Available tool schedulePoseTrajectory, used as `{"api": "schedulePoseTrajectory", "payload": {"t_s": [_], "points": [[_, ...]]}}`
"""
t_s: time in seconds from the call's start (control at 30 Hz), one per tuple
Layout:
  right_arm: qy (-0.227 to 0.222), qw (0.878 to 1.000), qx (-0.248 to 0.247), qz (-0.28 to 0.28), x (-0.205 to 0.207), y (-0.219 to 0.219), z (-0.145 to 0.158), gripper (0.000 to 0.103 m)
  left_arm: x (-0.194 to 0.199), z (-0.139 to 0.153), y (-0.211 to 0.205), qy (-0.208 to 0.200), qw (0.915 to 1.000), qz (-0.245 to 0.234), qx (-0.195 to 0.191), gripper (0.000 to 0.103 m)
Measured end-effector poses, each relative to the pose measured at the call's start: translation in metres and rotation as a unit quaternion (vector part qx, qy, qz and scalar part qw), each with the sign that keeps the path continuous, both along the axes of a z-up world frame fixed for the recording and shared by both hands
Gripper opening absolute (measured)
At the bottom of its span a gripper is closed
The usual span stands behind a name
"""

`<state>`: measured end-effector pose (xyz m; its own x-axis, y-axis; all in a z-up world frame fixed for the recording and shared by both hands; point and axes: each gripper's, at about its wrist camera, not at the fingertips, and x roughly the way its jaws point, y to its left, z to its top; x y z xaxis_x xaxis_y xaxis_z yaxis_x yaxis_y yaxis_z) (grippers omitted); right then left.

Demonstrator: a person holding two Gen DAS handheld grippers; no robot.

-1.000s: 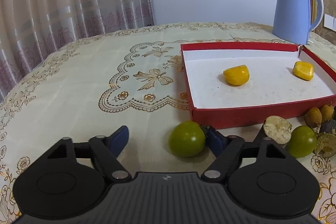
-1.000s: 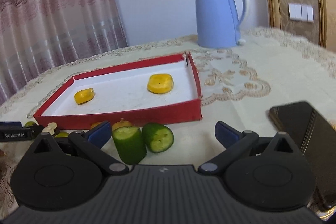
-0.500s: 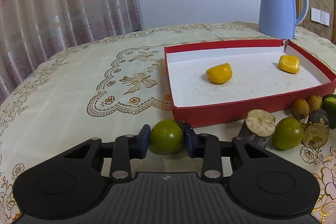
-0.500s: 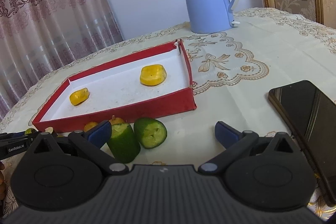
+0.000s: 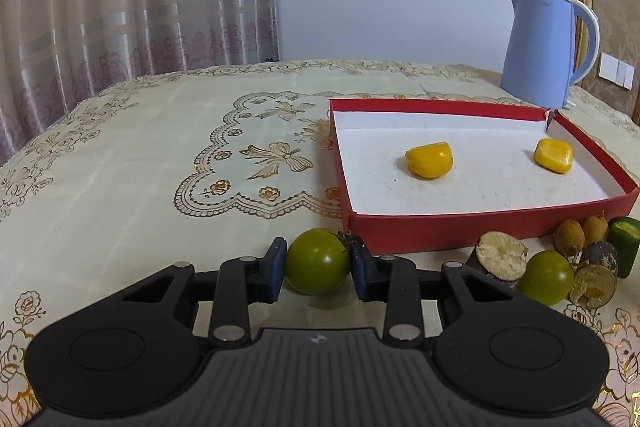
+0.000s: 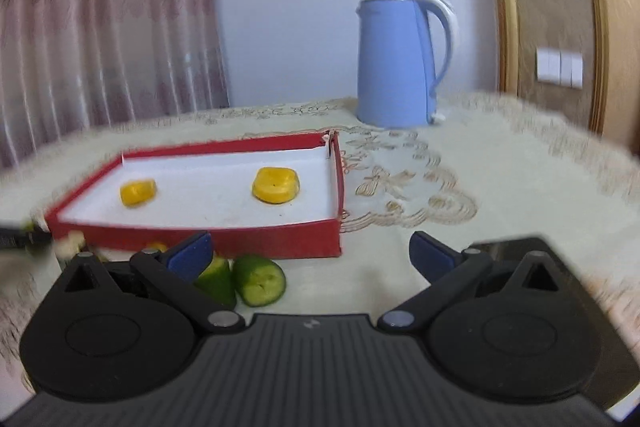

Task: Organize fruits
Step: 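Lift the green lime with the left gripper while the right gripper grasps the cucumber piece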

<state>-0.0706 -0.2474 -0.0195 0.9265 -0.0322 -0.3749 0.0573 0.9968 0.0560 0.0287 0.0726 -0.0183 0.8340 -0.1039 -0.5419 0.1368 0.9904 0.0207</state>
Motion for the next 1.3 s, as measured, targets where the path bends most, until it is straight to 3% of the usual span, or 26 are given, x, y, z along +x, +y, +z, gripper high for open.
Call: {"api": "schedulePoseTrajectory", "payload": {"t_s": [0.03, 0.1, 0.13, 0.3, 0.4, 0.57, 0.73, 0.8, 0.97, 1.2, 1.3], "points": [[-0.001, 1.000, 0.004, 0.015, -0.001, 0.000, 0.001, 0.102, 0.000, 0.000, 0.000, 0.000, 1.0000, 0.001, -0.001, 0.033], [0.003, 0.999, 0.014, 0.046, -0.004, 0.002, 0.003, 0.087, 0.000, 0.000, 0.001, 0.000, 1.0000, 0.002, -0.003, 0.033], [0.007, 0.998, 0.014, 0.058, -0.004, 0.005, 0.003, 0.085, 0.000, 0.000, 0.001, -0.001, 1.0000, 0.003, -0.004, 0.033], [0.029, 0.995, -0.010, 0.092, 0.000, 0.020, -0.002, 0.050, 0.000, -0.001, 0.002, -0.001, 1.0000, 0.007, -0.005, 0.033], [0.035, 0.993, -0.010, 0.110, -0.003, 0.025, -0.003, 0.034, 0.001, -0.001, 0.003, 0.000, 0.9999, 0.009, -0.008, 0.033], [0.040, 0.990, -0.023, 0.133, -0.001, 0.038, -0.006, 0.031, 0.000, -0.001, 0.003, -0.002, 0.9999, 0.008, -0.008, 0.033], [0.046, 0.991, -0.042, 0.122, 0.009, 0.043, -0.010, 0.031, 0.000, -0.001, 0.003, -0.001, 0.9999, 0.007, -0.009, 0.033], [0.059, 0.991, -0.045, 0.112, 0.014, 0.043, -0.011, 0.026, 0.000, -0.001, 0.003, -0.002, 0.9999, 0.007, -0.007, 0.033], [0.073, 0.989, -0.069, 0.112, 0.017, 0.050, -0.014, 0.030, 0.001, -0.001, 0.002, -0.002, 1.0000, 0.007, -0.006, 0.033], [0.091, 0.988, -0.012, 0.122, 0.027, 0.036, -0.014, 0.031, 0.001, -0.001, 0.002, -0.002, 1.0000, 0.008, -0.004, 0.033], [0.094, 0.988, -0.021, 0.118, 0.032, 0.039, -0.015, 0.030, 0.001, -0.001, 0.003, -0.002, 1.0000, 0.009, -0.003, 0.033]]}}
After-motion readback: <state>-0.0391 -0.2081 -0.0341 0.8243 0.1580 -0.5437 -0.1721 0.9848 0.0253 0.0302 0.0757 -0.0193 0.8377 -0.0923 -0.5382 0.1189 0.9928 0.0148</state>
